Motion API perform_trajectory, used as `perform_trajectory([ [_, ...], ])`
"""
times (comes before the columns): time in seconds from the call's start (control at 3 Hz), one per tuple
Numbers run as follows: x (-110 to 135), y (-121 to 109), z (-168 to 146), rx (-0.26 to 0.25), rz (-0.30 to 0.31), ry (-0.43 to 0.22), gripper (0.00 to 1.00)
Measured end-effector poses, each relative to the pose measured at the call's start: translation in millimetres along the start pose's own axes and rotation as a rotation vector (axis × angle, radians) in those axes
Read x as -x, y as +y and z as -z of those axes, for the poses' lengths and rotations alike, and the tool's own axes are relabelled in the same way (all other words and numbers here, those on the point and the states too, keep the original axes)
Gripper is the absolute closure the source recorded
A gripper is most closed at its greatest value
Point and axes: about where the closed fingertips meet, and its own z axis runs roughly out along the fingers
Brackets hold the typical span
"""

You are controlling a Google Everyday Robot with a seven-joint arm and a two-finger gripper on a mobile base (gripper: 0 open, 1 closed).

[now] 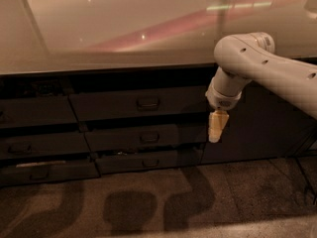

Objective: Open top drawer

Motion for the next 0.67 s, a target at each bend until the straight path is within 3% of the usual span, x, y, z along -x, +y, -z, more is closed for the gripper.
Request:
perform_trajectory([
  [0.33,0.5,0.2,-2.3,0.027,0.039,-0.068,0.0],
  [0.67,1.6,3.9,-7.0,0.117,0.099,-0.266,0.0],
])
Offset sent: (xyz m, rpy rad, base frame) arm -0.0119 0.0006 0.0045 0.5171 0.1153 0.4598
